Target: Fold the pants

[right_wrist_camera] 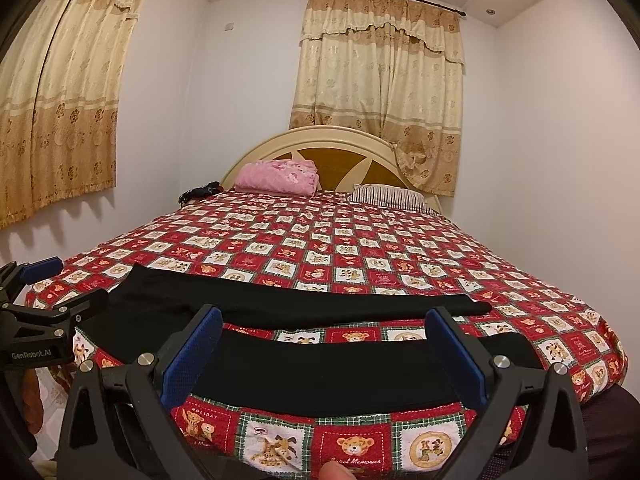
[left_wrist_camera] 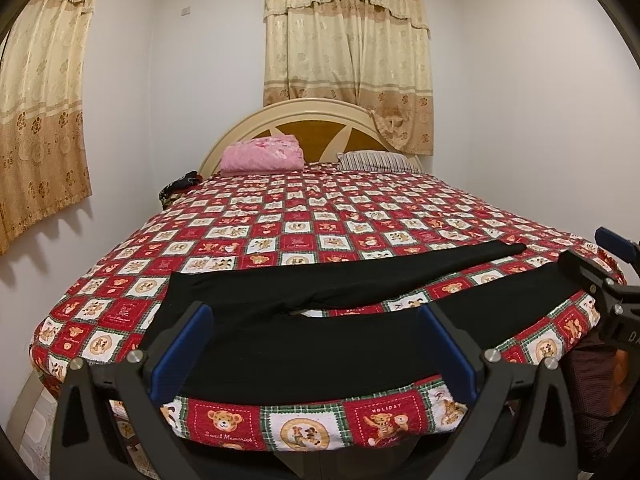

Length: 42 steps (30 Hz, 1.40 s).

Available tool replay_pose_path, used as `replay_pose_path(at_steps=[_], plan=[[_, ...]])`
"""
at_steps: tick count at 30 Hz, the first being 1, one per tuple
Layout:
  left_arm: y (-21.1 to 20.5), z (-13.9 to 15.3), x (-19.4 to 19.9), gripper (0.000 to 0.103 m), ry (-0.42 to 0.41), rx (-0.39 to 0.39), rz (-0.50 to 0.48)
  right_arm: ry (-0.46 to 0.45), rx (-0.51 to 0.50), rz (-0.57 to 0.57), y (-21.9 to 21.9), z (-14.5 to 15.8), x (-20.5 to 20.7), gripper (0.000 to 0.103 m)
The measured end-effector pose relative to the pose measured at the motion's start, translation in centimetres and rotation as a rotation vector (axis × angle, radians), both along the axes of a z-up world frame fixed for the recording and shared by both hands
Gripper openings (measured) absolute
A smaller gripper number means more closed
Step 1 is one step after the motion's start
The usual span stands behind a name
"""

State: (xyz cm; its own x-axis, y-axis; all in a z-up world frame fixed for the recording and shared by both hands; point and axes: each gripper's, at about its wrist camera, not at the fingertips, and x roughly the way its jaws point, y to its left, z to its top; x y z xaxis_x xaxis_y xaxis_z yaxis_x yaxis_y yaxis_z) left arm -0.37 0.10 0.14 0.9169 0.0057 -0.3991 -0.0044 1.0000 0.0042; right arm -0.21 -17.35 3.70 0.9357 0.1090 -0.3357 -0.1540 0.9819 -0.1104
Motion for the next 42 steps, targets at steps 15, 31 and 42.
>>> replay_pose_path(at_steps=[15,31,42], plan=[[1.3,-1.0,0.1,0.103,0.008,-0.009,0.006,0.009,-0.002,0.0,0.0,-0.5,0.1,0.102],[1.4,-1.0,0.7,0.103,0.023,-0.009,0.01,0.034,-0.007,-0.001,-0.1,-1.3,0.8,0.102],[1.3,-0.9,0.8,0.103,0.021,-0.007,0.015,0.043,-0.012,0.004,0.0,-1.4,1.0,0.102]])
